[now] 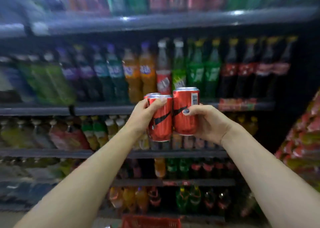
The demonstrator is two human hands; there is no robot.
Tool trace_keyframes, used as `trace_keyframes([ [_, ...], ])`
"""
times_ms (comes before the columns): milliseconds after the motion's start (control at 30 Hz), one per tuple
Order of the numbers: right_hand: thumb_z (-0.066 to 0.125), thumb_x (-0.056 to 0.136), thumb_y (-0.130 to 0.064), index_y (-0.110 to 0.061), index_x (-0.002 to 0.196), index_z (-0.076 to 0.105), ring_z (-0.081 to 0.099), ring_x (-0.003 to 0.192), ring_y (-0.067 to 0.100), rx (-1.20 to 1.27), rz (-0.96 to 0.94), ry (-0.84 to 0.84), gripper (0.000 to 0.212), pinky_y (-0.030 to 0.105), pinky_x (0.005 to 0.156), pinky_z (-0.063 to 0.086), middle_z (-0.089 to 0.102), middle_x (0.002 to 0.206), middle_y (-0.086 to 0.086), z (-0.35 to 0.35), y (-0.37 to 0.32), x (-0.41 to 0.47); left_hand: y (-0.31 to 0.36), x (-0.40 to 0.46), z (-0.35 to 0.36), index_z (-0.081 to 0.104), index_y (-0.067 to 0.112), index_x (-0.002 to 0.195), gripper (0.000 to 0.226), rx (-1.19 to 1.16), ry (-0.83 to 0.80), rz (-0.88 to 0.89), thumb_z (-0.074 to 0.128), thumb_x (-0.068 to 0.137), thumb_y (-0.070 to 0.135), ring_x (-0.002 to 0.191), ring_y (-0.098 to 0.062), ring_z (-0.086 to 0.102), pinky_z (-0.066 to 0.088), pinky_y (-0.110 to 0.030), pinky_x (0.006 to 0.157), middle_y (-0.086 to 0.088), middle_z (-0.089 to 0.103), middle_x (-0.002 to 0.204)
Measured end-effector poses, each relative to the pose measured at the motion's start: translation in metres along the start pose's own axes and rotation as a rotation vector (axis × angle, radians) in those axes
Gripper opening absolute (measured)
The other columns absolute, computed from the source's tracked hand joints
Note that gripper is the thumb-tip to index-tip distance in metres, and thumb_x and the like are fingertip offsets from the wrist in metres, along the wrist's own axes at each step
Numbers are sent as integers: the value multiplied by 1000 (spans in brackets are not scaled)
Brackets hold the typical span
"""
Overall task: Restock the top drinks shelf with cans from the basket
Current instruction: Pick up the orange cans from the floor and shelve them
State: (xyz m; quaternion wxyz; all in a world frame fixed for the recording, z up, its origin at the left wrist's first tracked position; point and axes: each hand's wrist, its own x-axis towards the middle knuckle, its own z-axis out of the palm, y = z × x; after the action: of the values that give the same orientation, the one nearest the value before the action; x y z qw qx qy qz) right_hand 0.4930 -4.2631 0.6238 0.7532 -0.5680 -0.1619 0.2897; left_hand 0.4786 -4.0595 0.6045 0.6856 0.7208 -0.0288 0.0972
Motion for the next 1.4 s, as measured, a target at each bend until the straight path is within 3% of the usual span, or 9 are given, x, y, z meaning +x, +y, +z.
trace_keyframes([
  [133, 62, 77, -9, -13, 121, 64, 70, 89, 24, -72, -170, -81, 44, 54, 92, 55, 70, 103, 10, 91, -51, 46, 85, 6, -89, 79, 23, 98, 41, 46, 66, 159, 76, 71, 54, 90, -8, 74, 60, -27, 80, 3, 80, 98],
  [300, 61, 90, -7, -19, 124, 59, 70, 101, 25, -184, -323, -146, 36, 43, 86, 59, 71, 109, 7, 191, -84, 103, 146, 10, -199, 80, 34, 98, 18, 154, 82, 277, 73, 91, 48, 101, -25, 77, 63, -48, 87, -4, 80, 108],
  [433, 62, 87, -7, -13, 129, 57, 68, 103, 28, -228, -404, -133, 42, 47, 88, 57, 69, 113, 10, 244, -101, 146, 176, 25, -260, 76, 24, 114, 53, 145, 153, 321, 76, 77, 62, 96, -18, 78, 63, -36, 80, -1, 80, 106],
  [733, 75, 74, -11, -3, 127, 60, 69, 92, 36, -200, -562, 163, 55, 50, 70, 61, 70, 107, 20, 286, -150, 210, 227, 56, -300, 76, 24, 100, 39, 195, 209, 433, 74, 83, 60, 86, -18, 79, 66, -40, 77, 1, 81, 94],
  [867, 82, 66, -14, -12, 116, 68, 75, 96, 33, -313, -630, 314, 51, 54, 79, 63, 76, 105, 13, 290, -174, 224, 246, 76, -309, 69, 27, 88, 34, 273, 273, 462, 69, 91, 60, 70, -8, 74, 64, -36, 65, 9, 74, 81],
  [967, 88, 69, -15, -21, 115, 65, 76, 92, 23, -460, -677, 407, 52, 42, 75, 65, 76, 104, 4, 294, -191, 235, 254, 95, -317, 66, 27, 86, 37, 285, 307, 458, 70, 89, 64, 72, -9, 75, 65, -34, 68, 8, 72, 83],
  [1133, 90, 62, -36, -28, 117, 62, 73, 93, 14, -772, -709, 565, 63, 41, 86, 61, 74, 103, -9, 302, -215, 268, 261, 131, -342, 69, 27, 84, 33, 231, 391, 480, 75, 87, 60, 63, 3, 69, 62, -30, 64, 21, 69, 67],
  [1267, 90, 69, -36, -19, 127, 55, 65, 104, 16, -874, -677, 670, 69, 40, 97, 55, 67, 112, -5, 307, -231, 303, 264, 161, -365, 70, 30, 90, 36, 224, 349, 486, 77, 82, 65, 84, -8, 75, 66, -38, 76, 11, 74, 94],
  [1400, 90, 70, -38, -16, 126, 56, 65, 106, 20, -964, -608, 774, 69, 38, 96, 55, 67, 113, -1, 308, -236, 342, 267, 190, -382, 73, 29, 95, 38, 241, 288, 515, 77, 81, 65, 67, -4, 74, 65, -36, 63, 11, 75, 86],
])
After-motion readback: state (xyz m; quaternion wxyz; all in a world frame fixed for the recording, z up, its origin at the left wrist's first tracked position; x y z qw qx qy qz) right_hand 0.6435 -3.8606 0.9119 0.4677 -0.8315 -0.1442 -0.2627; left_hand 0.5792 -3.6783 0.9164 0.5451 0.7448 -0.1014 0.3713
